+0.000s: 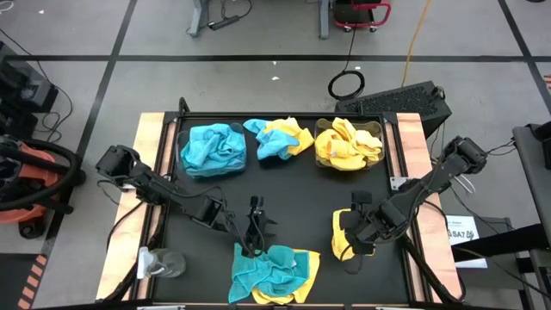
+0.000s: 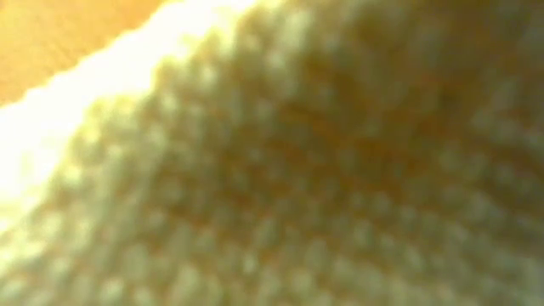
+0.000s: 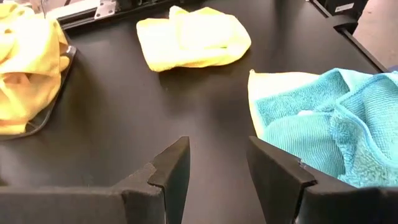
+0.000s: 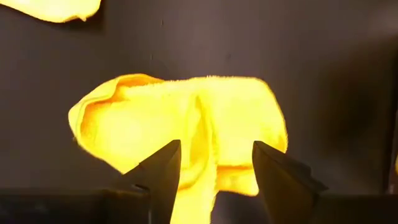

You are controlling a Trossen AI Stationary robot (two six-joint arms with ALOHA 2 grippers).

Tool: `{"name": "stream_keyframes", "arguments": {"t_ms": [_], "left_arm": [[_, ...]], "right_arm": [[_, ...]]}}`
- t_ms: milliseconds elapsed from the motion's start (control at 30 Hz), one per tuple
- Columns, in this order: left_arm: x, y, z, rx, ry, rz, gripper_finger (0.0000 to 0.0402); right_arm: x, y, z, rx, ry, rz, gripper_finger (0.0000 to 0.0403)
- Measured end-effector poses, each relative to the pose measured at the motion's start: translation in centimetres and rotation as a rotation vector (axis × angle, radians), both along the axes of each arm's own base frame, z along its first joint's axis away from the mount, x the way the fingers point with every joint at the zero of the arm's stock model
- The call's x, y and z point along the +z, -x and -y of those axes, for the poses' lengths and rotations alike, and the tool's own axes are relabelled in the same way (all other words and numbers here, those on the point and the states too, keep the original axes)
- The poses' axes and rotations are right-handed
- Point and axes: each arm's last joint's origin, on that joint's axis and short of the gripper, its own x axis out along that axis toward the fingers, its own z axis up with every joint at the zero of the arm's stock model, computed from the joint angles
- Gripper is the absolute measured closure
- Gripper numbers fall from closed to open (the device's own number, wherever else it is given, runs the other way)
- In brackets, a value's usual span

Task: Sort microfiber towel by color & place in baskets
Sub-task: Put the yellow microfiber cloth into the right transparent bin

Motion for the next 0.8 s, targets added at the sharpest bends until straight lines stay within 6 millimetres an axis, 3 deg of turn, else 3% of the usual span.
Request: {"name": "stream_keyframes", "arguments": {"t_ms": [400, 800], "left_arm": [[0.0, -0.2, 0.1, -0.013, -0.011, 0.025, 0.0237], [0.0, -0.2, 0.1, -0.013, -0.012, 0.023, 0.0237]], "right_arm": [[-0.4, 1.0, -1.0, -0.091, -0.017, 0.005, 0.0131], [-5.4, 2.5, -0.6, -0.168, -0.028, -0.003, 0.0122]]}}
